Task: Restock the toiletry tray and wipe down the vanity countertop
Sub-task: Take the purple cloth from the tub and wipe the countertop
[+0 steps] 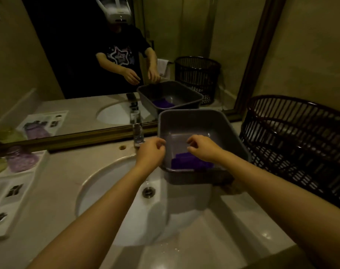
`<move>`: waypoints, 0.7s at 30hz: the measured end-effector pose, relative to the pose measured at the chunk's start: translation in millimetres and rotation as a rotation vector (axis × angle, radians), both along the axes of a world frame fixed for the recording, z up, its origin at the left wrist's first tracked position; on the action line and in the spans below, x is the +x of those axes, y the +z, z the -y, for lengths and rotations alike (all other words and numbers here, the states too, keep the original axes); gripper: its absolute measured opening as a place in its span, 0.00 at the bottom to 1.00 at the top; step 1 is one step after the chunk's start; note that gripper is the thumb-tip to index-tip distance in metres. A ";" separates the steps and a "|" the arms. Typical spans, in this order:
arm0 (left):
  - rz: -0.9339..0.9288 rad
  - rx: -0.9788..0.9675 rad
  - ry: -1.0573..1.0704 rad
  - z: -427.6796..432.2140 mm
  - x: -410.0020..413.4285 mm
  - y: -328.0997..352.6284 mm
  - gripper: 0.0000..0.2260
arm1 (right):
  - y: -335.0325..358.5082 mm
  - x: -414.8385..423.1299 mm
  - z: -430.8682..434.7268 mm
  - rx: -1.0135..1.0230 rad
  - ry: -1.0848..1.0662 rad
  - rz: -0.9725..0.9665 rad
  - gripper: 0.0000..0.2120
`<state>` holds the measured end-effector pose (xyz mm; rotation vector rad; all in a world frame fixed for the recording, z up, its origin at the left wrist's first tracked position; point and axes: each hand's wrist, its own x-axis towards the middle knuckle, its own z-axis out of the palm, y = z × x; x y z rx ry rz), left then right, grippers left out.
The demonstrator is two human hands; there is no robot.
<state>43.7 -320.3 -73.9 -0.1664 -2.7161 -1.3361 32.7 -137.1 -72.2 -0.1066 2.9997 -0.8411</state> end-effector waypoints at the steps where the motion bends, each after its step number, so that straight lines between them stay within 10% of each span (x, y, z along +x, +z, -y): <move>1: 0.016 -0.031 -0.002 -9.1 -3.2 -2.0 0.11 | -3.0 -3.5 -10.6 0.008 -0.023 0.036 0.14; 21: 0.517 -0.795 -0.477 -85.3 -120.1 -81.0 0.16 | -72.7 -76.4 -70.5 0.328 0.005 0.485 0.25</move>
